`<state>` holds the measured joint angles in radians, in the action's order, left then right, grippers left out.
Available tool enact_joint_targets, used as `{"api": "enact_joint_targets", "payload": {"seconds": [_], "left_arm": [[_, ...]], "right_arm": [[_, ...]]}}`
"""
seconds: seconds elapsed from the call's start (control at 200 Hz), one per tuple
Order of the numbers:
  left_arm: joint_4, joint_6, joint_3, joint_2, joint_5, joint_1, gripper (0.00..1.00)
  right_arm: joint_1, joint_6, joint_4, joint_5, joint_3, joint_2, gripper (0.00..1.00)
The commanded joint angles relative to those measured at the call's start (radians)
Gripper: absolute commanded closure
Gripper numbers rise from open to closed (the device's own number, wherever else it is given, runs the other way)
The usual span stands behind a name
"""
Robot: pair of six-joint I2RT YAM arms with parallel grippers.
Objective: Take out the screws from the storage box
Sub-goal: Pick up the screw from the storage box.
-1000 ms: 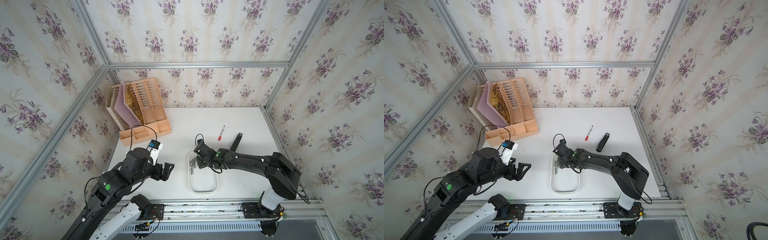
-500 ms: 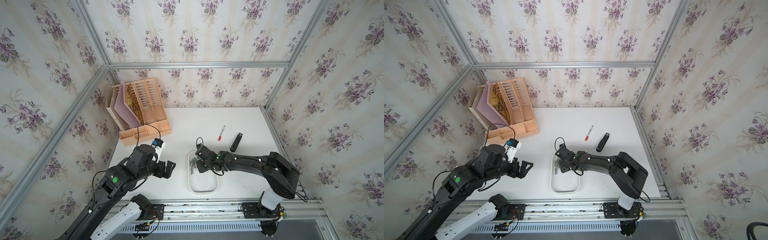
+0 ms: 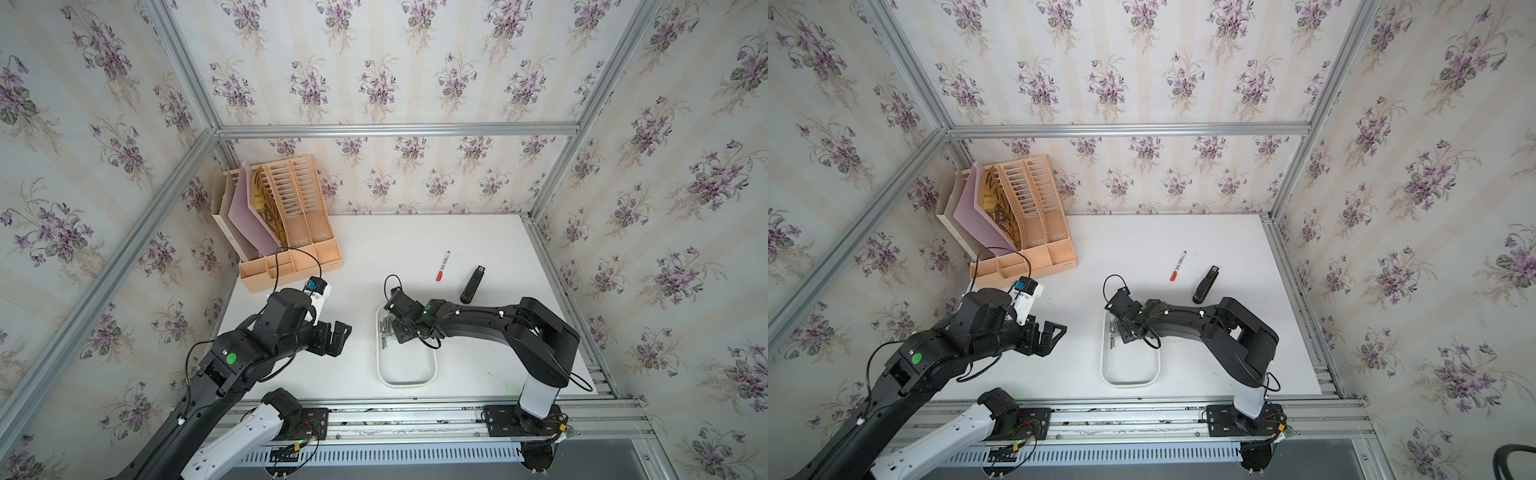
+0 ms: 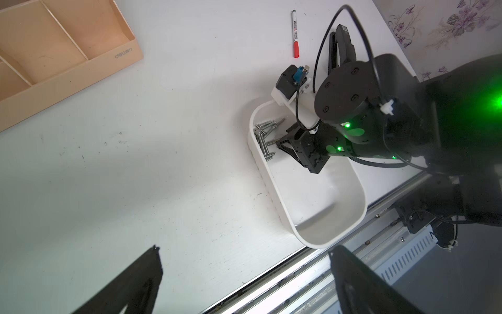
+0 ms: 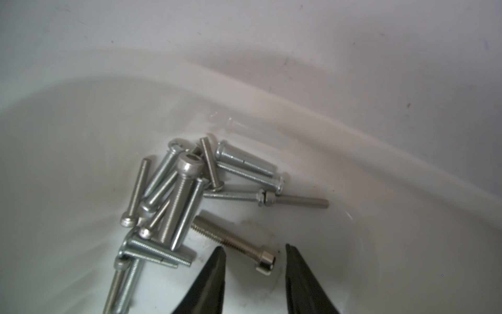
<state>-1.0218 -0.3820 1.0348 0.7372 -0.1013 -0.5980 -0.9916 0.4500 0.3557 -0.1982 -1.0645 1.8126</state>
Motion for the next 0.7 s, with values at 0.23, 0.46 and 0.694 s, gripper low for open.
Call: {"api": "enact_joint_targets", "payload": {"seconds": [0.23, 0.46, 0.694], "left_arm": [[-0.006, -0.005, 0.002, 0.004, 0.002, 0.000, 0.01], [-0.006, -0.003, 0.002, 0.002, -0.007, 0.000, 0.01], [-0.003, -0.003, 0.001, -0.005, -0.012, 0.000, 0.01]], "right_arm": [[-0.001, -0.018, -0.017, 0.003, 0.004, -0.019, 0.46], [-0.001, -0.071, -0.046, -0.007, -0.032, 0.008, 0.41], [-0.001, -0.080, -0.012, 0.031, -0.085, 0.110, 0.52]]}}
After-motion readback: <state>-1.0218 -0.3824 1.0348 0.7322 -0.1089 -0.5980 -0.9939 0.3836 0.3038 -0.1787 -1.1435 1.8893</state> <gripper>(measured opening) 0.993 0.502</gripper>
